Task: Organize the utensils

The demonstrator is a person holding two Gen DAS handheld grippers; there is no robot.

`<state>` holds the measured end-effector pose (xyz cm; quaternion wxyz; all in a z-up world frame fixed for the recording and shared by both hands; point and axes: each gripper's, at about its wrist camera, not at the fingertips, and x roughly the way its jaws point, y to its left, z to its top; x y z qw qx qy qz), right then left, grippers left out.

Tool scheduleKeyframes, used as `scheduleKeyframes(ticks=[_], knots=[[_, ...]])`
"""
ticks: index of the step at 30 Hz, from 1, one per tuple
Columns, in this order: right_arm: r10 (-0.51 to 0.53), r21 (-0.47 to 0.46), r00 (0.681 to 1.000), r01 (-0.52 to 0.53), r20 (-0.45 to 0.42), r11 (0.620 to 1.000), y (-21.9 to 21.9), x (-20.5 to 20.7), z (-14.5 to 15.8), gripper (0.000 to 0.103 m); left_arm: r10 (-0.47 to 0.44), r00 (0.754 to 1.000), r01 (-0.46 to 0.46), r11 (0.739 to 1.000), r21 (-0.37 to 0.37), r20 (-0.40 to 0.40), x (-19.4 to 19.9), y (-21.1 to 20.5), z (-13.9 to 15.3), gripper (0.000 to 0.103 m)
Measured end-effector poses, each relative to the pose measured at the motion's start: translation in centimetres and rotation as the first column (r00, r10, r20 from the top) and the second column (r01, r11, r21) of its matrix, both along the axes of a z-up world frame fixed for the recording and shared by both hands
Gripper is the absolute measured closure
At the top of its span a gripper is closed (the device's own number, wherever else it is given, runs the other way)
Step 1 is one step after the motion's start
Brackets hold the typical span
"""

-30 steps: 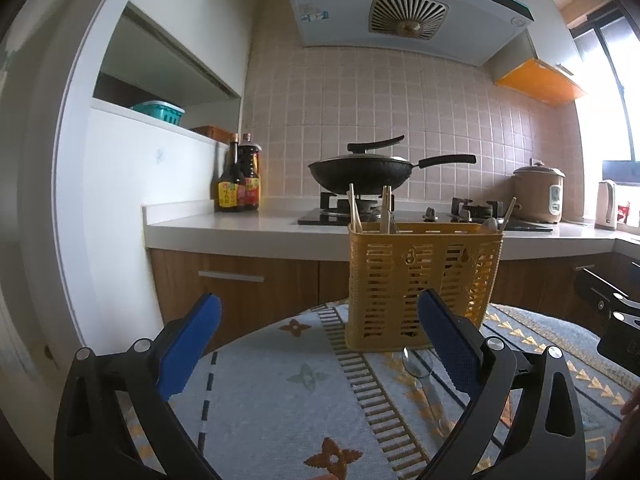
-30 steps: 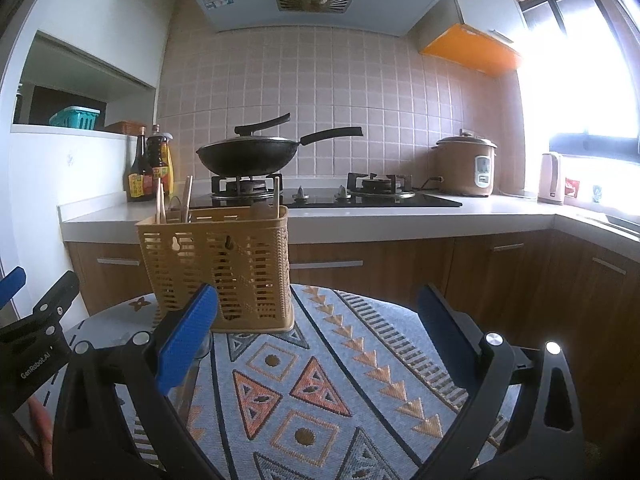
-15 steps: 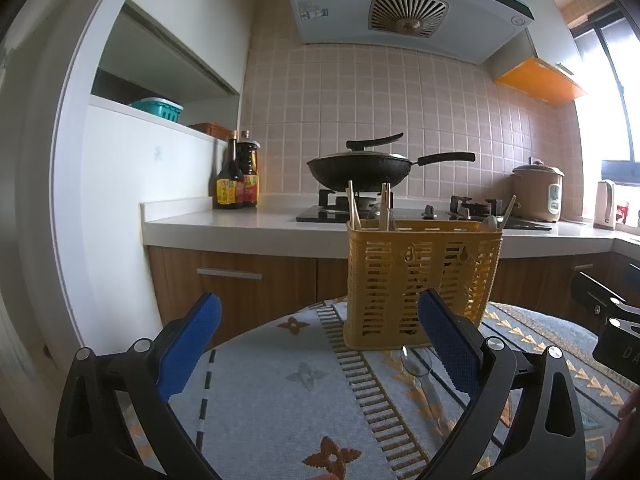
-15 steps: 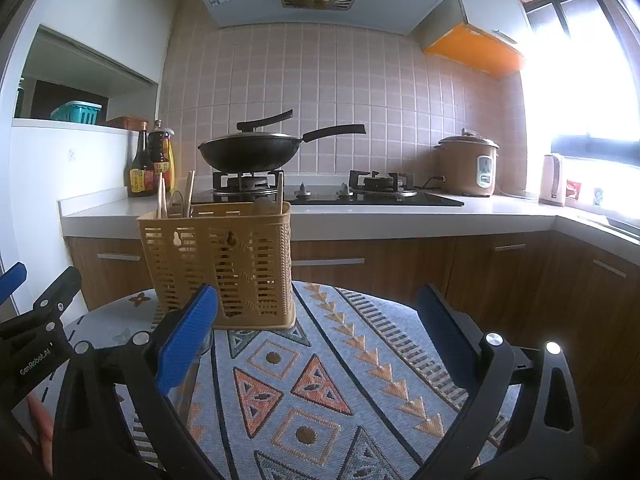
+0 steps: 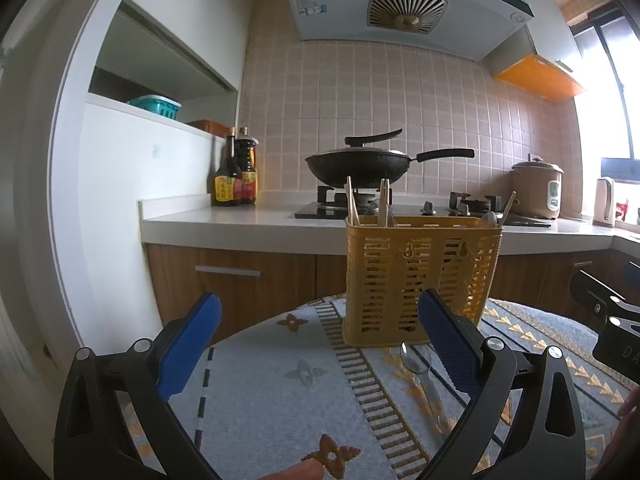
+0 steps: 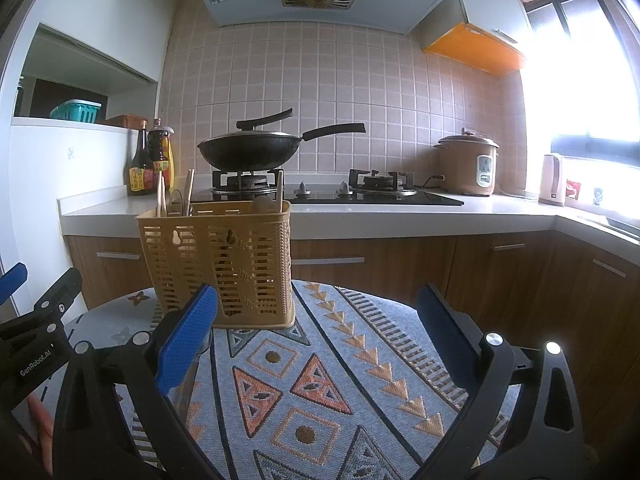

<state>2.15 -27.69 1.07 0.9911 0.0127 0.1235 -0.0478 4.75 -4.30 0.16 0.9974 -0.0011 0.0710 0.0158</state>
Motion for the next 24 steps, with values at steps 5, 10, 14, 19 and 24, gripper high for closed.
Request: scheduleKeyframes(ticks=[5, 10, 14, 19, 24], knots=[[0.000, 0.002, 1.000, 0.000, -0.004, 1.000, -0.11, 0.08, -0.07, 0.008, -0.006, 1.000, 0.006, 1.000, 0.006, -0.004, 0.05, -0.13, -0.04, 0.008], [0.001, 0.000, 1.000, -0.001, -0.006, 1.000, -0.10, 0.13, -0.10, 0.008, -0.005, 1.000, 0.005, 1.000, 0.006, -0.006, 0.15, -0.16, -0.03, 0.008], [0.001, -0.003, 1.000, -0.001, -0.005, 1.000, -0.09, 0.14, -0.07, 0.008, 0.002, 1.000, -0.002, 1.000, 0.006, -0.012, 0.18, -0.25, -0.06, 0.008], [0.001, -0.003, 1.000, -0.001, -0.005, 1.000, -0.07, 0.15, -0.07, 0.008, 0.004, 1.000, -0.004, 1.000, 0.007, -0.011, 0.18, -0.33, -0.06, 0.008], [-0.001, -0.003, 1.000, 0.001, -0.005, 1.000, -0.07, 0.14, -0.06, 0.008, 0.011, 1.000, -0.011, 1.000, 0.010, -0.014, 0.12, -0.39, -0.07, 0.008]])
